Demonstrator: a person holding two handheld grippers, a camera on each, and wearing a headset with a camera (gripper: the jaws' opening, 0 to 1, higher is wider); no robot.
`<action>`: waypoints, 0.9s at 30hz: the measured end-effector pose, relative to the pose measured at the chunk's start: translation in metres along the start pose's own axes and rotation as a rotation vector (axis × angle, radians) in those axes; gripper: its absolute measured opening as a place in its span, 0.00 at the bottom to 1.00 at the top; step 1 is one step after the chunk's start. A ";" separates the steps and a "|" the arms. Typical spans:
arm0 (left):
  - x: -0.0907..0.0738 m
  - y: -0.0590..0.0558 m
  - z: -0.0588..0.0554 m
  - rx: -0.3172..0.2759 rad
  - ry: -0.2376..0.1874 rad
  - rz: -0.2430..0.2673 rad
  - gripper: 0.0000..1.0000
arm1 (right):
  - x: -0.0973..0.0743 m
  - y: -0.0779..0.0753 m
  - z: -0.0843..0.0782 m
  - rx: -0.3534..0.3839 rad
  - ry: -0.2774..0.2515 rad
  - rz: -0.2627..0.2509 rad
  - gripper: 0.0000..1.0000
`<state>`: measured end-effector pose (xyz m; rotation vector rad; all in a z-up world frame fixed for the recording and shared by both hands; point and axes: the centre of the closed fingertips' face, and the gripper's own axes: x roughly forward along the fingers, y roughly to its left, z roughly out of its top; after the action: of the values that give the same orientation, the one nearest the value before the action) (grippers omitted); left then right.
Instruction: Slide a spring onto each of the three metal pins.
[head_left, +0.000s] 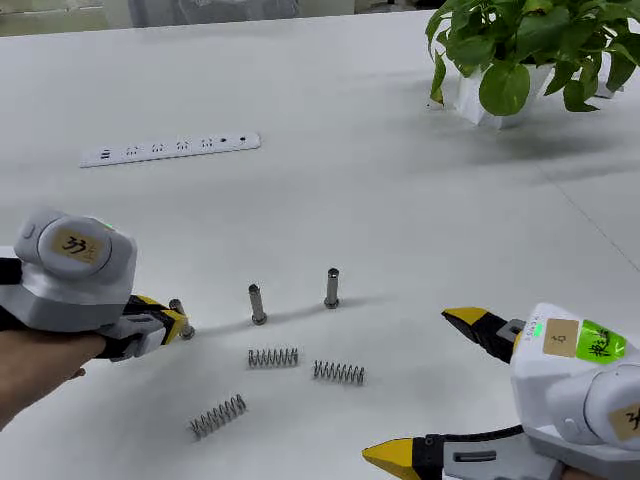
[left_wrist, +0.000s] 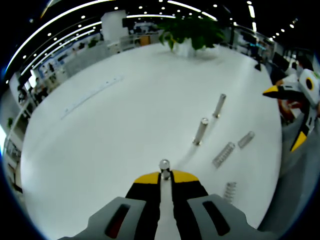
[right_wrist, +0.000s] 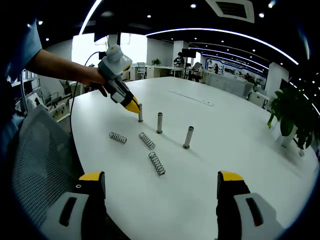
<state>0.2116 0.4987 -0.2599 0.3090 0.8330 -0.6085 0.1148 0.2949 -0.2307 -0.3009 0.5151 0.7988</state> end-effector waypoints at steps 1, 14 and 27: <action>0.000 0.000 -0.001 0.000 0.002 -0.001 0.06 | 0.000 0.000 0.000 0.001 0.000 0.000 0.94; 0.003 -0.004 -0.008 -0.014 0.005 -0.012 0.03 | 0.000 0.000 -0.001 0.001 0.002 -0.001 0.94; 0.001 -0.007 -0.020 -0.007 0.000 -0.008 0.44 | 0.000 0.001 0.000 -0.002 0.003 0.002 0.94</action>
<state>0.1956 0.5028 -0.2735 0.2991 0.8361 -0.6128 0.1143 0.2955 -0.2314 -0.3035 0.5172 0.8015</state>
